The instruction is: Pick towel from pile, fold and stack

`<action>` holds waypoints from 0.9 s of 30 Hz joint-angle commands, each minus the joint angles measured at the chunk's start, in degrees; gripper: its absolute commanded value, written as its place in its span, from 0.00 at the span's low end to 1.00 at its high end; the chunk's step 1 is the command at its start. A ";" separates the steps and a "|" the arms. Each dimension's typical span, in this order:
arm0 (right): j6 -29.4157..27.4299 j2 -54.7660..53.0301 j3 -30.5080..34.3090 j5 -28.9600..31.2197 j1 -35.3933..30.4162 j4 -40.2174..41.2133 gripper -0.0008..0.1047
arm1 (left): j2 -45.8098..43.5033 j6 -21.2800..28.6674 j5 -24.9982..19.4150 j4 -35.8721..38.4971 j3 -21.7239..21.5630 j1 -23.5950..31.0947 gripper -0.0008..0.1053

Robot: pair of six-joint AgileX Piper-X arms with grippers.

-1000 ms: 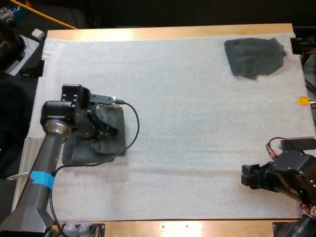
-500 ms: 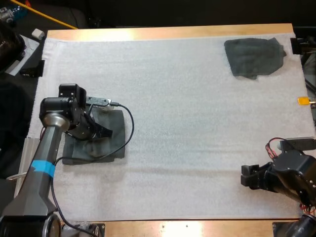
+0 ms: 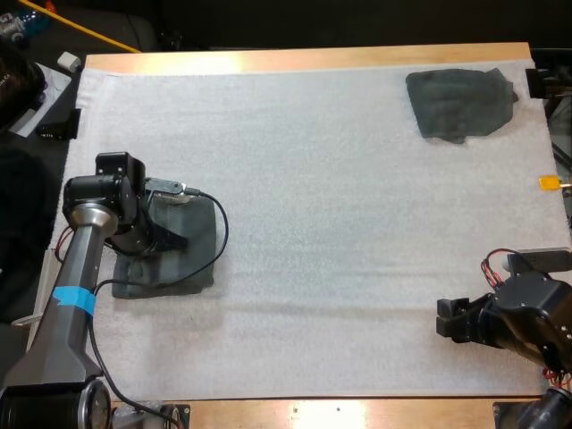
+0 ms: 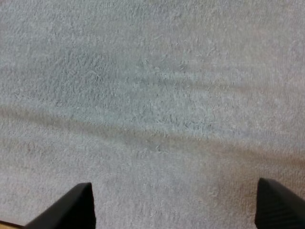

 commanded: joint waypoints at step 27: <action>-0.07 -0.25 -0.28 -1.20 0.14 0.42 0.64 | -0.65 -2.65 6.87 -0.17 -0.82 -0.50 0.57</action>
